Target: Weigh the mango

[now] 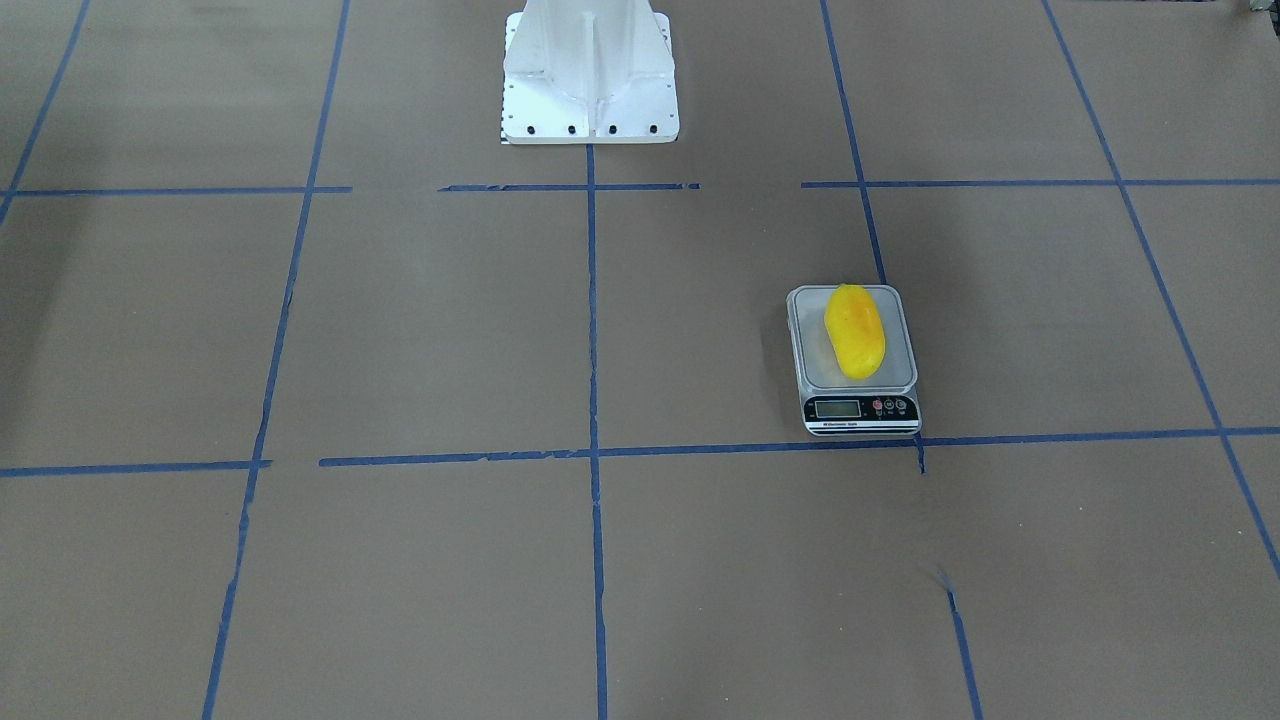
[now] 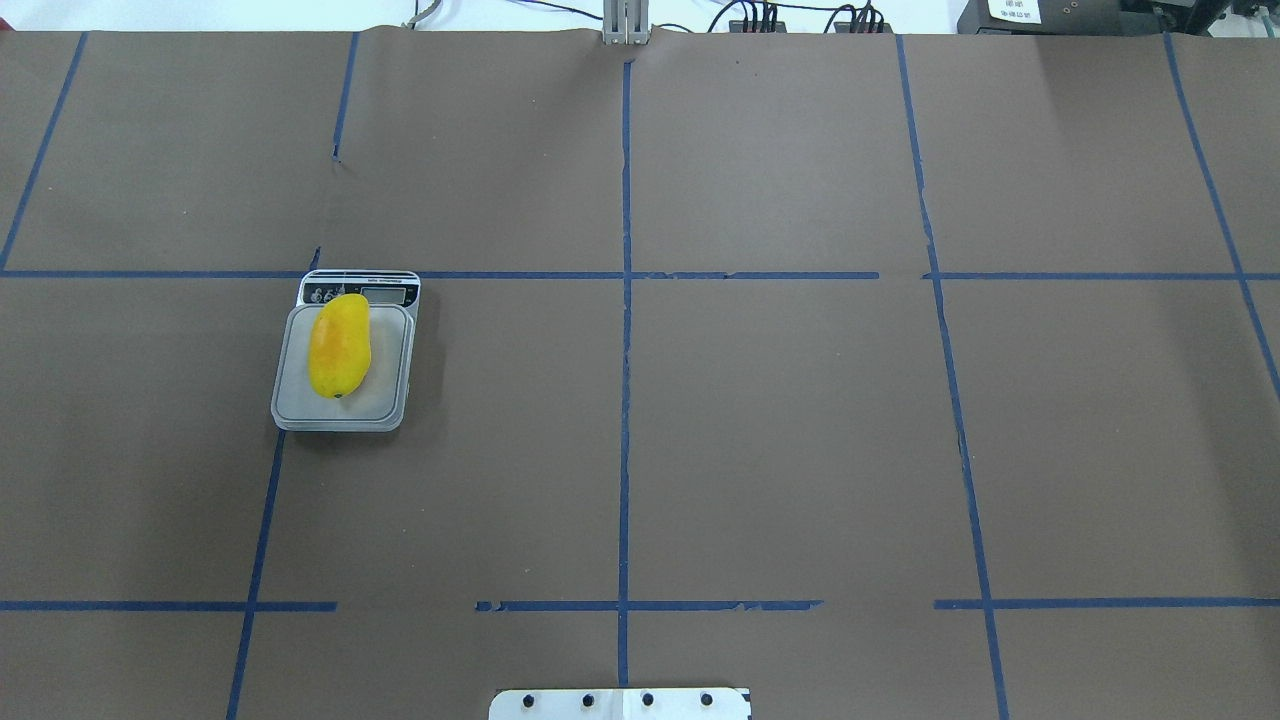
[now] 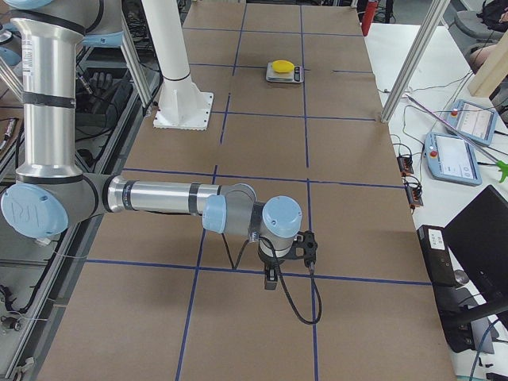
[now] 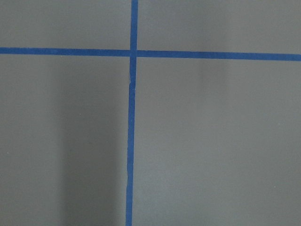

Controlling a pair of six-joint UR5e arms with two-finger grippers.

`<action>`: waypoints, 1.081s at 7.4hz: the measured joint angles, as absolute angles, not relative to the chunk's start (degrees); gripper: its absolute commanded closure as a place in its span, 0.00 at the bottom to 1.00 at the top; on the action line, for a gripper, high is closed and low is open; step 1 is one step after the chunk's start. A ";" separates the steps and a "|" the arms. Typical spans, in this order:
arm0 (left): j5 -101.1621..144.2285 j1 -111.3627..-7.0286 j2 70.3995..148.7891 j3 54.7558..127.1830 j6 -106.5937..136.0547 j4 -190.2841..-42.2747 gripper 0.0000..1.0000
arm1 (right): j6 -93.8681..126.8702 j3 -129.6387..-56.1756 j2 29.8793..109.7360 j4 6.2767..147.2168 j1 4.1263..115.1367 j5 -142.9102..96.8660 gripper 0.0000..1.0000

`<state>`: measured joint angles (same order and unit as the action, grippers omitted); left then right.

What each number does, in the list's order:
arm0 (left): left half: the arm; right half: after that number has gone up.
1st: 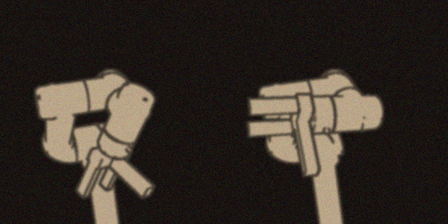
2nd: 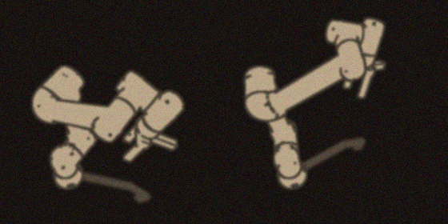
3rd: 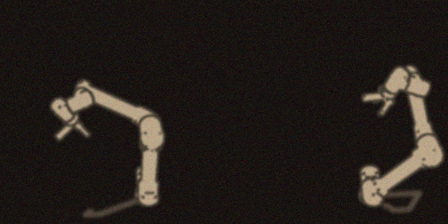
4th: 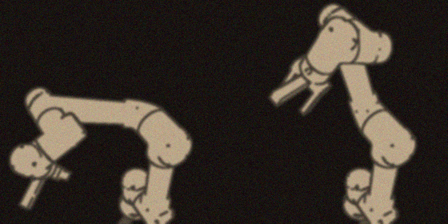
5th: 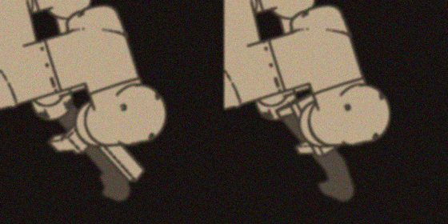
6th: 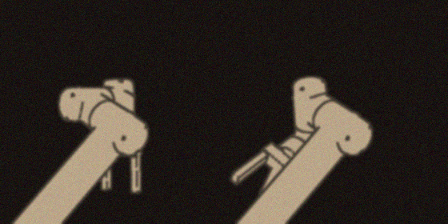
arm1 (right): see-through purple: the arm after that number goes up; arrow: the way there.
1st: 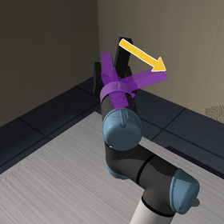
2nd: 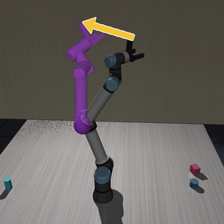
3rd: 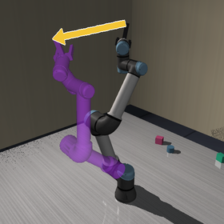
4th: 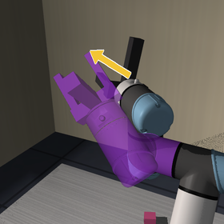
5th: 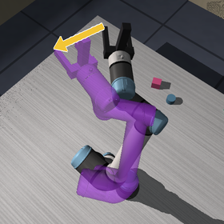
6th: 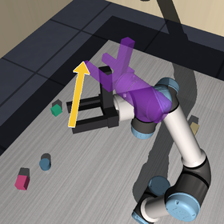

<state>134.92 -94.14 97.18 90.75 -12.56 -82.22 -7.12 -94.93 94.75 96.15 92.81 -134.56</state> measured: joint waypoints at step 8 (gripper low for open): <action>134.67 -95.55 91.54 91.62 -13.97 -88.03 0.00 | -7.12 -94.95 94.75 96.15 92.81 -134.56 0.00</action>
